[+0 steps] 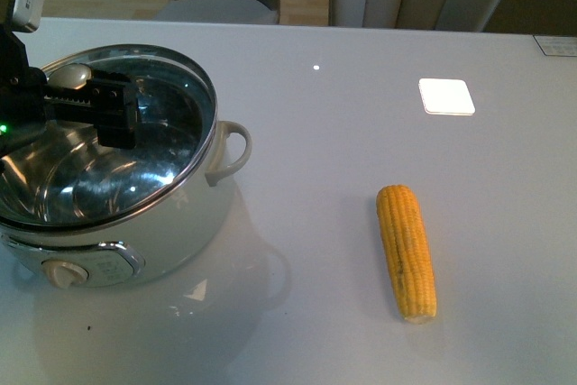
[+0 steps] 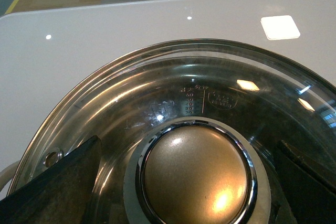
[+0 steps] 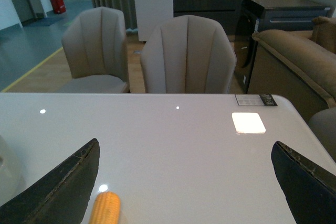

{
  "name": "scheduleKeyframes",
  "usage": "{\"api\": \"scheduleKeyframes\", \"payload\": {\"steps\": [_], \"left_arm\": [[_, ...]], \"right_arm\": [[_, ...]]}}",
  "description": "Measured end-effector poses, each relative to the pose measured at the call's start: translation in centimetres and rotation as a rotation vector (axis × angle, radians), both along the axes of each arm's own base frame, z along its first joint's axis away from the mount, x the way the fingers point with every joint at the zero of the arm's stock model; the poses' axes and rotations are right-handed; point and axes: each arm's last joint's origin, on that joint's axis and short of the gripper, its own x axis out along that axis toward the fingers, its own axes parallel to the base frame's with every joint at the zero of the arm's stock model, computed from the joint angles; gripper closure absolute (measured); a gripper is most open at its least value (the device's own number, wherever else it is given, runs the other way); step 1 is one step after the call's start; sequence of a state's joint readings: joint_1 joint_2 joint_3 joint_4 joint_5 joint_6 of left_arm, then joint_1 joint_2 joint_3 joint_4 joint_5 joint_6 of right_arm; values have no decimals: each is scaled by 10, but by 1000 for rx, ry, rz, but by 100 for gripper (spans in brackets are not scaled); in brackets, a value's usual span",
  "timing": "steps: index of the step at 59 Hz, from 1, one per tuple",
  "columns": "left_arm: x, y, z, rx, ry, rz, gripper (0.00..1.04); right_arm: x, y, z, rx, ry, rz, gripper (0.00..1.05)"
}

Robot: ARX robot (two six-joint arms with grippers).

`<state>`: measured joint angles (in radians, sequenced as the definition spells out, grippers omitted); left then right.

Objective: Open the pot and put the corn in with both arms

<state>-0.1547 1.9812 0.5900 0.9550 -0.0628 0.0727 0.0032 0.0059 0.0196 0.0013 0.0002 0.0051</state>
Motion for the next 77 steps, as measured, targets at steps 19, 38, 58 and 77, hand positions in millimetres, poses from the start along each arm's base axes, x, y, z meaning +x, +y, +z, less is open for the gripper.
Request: {"api": "scheduleKeyframes", "payload": {"steps": [19, 38, 58, 77], "left_arm": [[2, -4, -4, -21, -6, 8, 43], [4, -5, -4, -28, -16, 27, 59], [6, -8, 0, -30, -14, 34, 60], [9, -9, 37, -17, -33, 7, 60]], "right_arm": [[0, 0, 0, 0, 0, 0, 9], [0, 0, 0, 0, 0, 0, 9], [0, 0, 0, 0, 0, 0, 9], [0, 0, 0, 0, 0, 0, 9]]}}
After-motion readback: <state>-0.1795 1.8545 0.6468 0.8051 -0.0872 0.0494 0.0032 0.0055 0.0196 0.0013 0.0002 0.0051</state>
